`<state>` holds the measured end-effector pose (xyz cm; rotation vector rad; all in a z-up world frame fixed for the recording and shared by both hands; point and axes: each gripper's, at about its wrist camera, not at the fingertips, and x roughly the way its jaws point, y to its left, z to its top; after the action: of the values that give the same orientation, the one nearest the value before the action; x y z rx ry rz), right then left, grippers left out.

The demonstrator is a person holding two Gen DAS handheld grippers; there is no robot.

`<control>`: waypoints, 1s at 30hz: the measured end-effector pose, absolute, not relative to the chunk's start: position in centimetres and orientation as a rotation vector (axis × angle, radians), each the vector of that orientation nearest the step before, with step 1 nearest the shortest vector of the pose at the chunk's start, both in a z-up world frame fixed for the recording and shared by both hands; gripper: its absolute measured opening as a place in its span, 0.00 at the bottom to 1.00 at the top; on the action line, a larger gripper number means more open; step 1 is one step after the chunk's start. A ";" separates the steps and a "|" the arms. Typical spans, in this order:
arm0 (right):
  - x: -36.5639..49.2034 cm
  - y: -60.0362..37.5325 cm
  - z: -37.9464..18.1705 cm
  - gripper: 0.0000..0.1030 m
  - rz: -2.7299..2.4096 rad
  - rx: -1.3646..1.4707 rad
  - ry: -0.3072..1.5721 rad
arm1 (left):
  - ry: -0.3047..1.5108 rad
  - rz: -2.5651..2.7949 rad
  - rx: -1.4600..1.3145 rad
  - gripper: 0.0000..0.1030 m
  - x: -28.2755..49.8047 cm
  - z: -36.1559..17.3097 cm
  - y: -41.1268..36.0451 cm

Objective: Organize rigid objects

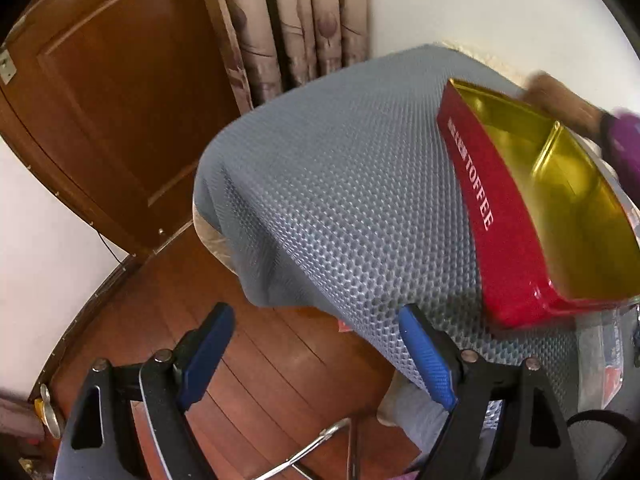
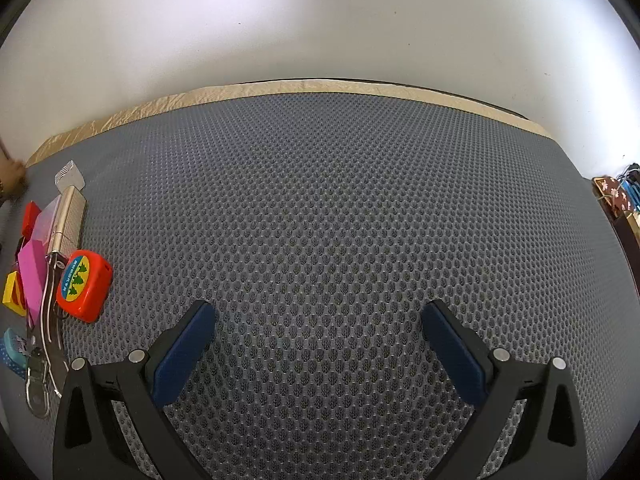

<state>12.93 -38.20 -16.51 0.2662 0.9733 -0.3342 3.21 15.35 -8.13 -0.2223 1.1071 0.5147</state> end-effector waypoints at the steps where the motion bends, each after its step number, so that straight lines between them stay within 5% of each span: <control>1: 12.9 -38.2 -16.5 1.00 -0.334 0.266 0.973 | 1.108 0.497 -0.229 0.84 3.0 -8.1 15.2; 12: 13.2 -38.1 -16.4 1.00 -0.335 0.266 0.973 | 1.079 0.363 -0.200 0.84 1.6 -6.6 11.1; 17: 13.1 -38.1 -16.4 1.00 -0.333 0.265 0.972 | 0.958 0.337 0.064 0.84 0.4 -4.6 5.1; 30: 13.1 -37.9 -16.4 1.00 -0.334 0.266 0.971 | 0.941 -0.010 0.149 0.84 3.6 -4.3 -10.4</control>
<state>13.07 -37.88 -16.41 0.2657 0.9708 -0.3336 3.64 -10.43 -4.27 0.1494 0.9415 -0.0103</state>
